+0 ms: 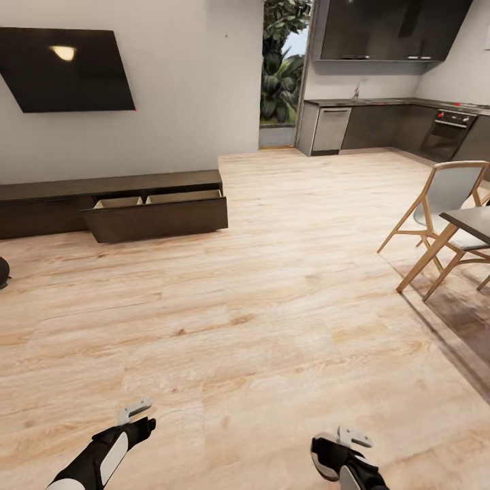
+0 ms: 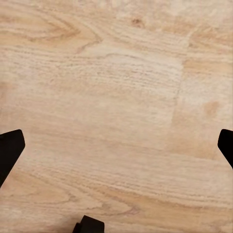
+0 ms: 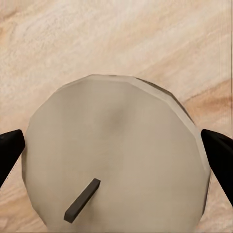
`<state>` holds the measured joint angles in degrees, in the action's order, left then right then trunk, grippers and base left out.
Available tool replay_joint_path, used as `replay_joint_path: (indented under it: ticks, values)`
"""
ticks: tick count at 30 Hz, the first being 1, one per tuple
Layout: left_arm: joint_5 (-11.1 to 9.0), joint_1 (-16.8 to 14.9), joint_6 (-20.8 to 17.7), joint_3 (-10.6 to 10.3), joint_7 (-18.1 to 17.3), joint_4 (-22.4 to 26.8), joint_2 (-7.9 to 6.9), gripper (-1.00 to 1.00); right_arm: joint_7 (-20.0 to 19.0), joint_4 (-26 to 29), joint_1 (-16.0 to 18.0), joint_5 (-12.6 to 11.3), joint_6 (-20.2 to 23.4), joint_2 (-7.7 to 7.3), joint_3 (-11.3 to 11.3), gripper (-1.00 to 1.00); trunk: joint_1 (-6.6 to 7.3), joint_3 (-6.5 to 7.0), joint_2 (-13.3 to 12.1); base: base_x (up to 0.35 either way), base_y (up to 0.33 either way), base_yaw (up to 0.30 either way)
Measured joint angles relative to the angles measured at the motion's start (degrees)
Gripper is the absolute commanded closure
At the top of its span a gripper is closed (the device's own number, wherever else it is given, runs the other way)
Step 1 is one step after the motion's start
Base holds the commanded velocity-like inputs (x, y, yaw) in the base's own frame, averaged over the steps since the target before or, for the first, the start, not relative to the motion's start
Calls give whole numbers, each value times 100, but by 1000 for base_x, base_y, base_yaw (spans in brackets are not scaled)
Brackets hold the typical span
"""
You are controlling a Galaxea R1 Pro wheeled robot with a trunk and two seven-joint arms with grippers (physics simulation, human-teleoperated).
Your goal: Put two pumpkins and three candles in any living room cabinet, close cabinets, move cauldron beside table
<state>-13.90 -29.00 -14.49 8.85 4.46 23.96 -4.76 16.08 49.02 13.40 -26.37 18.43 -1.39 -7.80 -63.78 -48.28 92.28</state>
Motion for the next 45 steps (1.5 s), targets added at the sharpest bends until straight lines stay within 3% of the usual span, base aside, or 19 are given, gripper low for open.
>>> replay_joint_path:
  ticks: [6,14,40,45]
  values:
    - [0,0,-4,2,4,1,-1,-100,-105,-35,-2,24,-30,-52,65,100,2,0,0,196,178,0]
    - [0,0,-3,1,4,0,-1,-100,-109,-35,-2,56,-384,-31,14,100,1,0,0,195,180,0]
    - [0,0,2,0,4,-1,0,-100,-98,-26,1,65,-408,7,-163,100,0,0,0,73,9,1]
    - [-7,0,-8,3,5,1,-2,-100,-86,-28,0,62,-412,7,-286,100,2,11,0,139,205,199]
